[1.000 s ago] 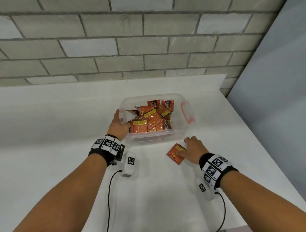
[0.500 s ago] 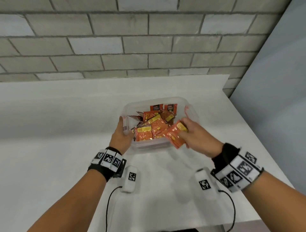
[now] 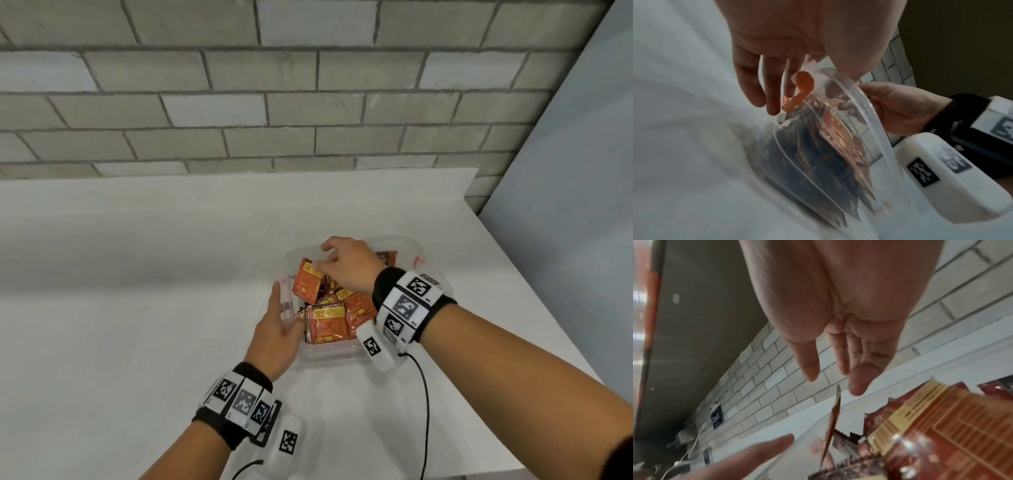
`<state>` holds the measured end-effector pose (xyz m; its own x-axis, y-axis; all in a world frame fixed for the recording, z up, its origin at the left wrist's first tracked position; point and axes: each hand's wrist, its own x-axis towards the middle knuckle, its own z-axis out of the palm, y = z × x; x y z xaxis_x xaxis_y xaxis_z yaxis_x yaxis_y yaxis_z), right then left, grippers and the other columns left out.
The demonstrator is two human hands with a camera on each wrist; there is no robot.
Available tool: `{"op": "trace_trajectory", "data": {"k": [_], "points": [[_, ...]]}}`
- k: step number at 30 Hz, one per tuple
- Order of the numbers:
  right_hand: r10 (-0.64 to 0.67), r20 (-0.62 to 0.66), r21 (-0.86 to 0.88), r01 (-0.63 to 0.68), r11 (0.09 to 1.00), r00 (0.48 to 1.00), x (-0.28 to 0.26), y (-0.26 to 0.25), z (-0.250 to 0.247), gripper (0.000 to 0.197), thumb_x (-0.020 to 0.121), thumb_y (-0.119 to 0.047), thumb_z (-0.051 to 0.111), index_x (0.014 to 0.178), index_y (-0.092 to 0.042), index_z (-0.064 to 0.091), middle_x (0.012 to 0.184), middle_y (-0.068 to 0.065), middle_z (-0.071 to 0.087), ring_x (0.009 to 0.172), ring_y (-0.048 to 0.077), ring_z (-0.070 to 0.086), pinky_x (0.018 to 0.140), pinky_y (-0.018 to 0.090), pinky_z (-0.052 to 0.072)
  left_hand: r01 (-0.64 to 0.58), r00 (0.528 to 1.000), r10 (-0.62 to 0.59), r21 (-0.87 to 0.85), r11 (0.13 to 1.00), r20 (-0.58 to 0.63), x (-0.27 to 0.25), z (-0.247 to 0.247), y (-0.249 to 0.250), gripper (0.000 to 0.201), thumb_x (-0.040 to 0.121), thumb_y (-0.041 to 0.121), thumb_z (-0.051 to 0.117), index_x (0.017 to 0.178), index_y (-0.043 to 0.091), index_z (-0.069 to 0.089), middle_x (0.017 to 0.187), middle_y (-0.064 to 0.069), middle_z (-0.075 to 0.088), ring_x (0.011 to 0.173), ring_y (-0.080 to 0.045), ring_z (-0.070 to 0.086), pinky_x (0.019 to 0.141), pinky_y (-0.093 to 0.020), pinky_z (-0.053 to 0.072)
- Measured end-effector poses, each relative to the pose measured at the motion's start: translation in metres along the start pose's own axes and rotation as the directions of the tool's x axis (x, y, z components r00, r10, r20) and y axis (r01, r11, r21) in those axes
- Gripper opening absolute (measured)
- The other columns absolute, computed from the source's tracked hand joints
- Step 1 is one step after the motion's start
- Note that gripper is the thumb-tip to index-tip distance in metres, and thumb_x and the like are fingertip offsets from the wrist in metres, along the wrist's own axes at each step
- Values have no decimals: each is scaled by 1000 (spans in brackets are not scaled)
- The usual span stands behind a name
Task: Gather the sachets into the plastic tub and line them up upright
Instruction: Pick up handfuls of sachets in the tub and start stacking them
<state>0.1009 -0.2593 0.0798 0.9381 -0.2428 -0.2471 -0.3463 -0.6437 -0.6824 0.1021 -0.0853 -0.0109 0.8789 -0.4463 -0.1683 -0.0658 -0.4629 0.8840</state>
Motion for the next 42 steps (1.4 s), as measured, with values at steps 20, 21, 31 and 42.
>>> {"op": "trace_trajectory", "data": {"k": [20,21,31,42], "points": [[-86,43,-314,96,945,995,17,-32,30,27,79,-6,70,103,-9,59,107,10,59,84,20,54,72,28,47,-8,1000,3,-172,985,-25,10,-7,-13,60,95,23,56,144,34,24,121,-1,54,98,-15,63,68,-13,48],[-85,54,-331,98,939,995,18,-34,31,27,78,-7,71,102,-8,59,107,10,59,83,20,53,70,28,46,-12,1000,8,-173,985,-24,11,-8,-13,61,94,23,57,144,34,24,120,-1,54,97,-14,63,67,-12,48],[-28,16,-331,32,943,999,19,-25,23,27,85,-10,66,111,-7,59,111,8,59,89,20,56,68,24,48,-32,999,28,-199,979,-22,13,-6,-14,59,94,20,58,142,32,25,111,4,53,90,-9,63,59,-8,46],[57,-49,-389,-72,919,997,31,-36,37,22,91,-16,53,72,-7,45,77,4,49,69,18,49,47,22,34,-30,1000,29,-205,978,-9,12,-8,-14,62,92,23,60,142,34,24,111,7,53,88,-9,63,59,-8,46]]}}
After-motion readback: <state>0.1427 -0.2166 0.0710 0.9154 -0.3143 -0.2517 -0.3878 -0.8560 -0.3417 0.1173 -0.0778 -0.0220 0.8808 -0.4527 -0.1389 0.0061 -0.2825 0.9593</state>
